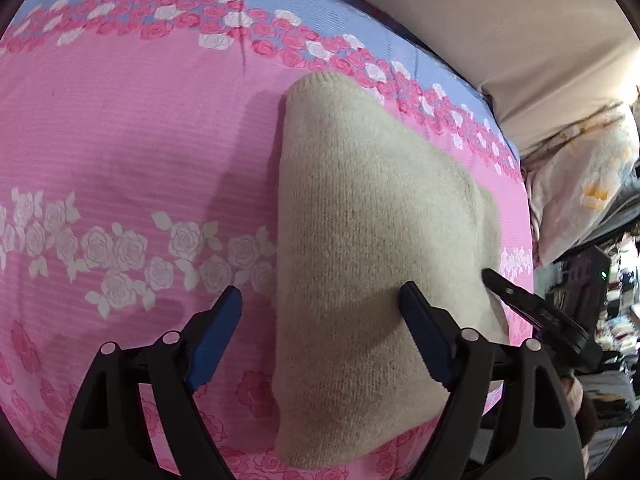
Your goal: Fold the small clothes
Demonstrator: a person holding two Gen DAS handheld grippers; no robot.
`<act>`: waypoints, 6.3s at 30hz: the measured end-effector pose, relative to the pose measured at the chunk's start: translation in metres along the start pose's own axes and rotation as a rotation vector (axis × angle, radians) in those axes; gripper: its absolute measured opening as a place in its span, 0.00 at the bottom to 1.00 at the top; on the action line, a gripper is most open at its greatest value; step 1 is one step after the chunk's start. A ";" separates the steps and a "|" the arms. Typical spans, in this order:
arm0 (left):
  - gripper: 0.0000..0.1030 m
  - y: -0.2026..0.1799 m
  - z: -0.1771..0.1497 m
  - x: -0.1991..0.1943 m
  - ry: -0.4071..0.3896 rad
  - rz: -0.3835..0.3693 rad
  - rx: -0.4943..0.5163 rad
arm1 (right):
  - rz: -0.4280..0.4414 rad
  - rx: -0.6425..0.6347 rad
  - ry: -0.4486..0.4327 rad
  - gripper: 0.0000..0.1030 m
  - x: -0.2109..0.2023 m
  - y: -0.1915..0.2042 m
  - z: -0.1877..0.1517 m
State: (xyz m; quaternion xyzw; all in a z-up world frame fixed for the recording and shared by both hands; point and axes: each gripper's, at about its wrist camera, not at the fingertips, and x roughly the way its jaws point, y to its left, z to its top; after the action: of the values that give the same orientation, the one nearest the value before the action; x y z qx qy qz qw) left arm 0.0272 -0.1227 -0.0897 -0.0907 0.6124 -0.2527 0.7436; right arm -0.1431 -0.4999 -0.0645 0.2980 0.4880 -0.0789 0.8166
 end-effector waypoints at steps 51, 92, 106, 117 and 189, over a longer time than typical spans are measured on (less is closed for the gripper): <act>0.52 -0.133 0.078 -0.318 -0.489 -0.550 0.375 | 0.564 -0.236 -0.550 0.32 -0.258 0.211 0.076; 0.60 0.208 0.088 -0.102 -0.182 0.175 0.172 | 0.072 -0.217 0.068 0.15 0.176 0.399 -0.049; 0.74 0.200 0.067 -0.134 -0.184 0.211 0.145 | -0.040 -0.330 -0.011 0.18 0.139 0.420 -0.079; 0.95 0.175 0.032 -0.164 -0.290 0.294 0.212 | -0.074 -0.219 -0.052 0.41 0.107 0.412 -0.115; 0.95 0.169 0.011 -0.163 -0.316 0.368 0.130 | -0.132 -0.180 -0.062 0.55 0.095 0.390 -0.164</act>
State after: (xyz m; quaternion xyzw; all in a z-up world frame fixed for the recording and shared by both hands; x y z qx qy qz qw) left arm 0.0622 0.0995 -0.0213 0.0319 0.4773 -0.1347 0.8677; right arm -0.0536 -0.0761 -0.0412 0.1879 0.4862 -0.0976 0.8478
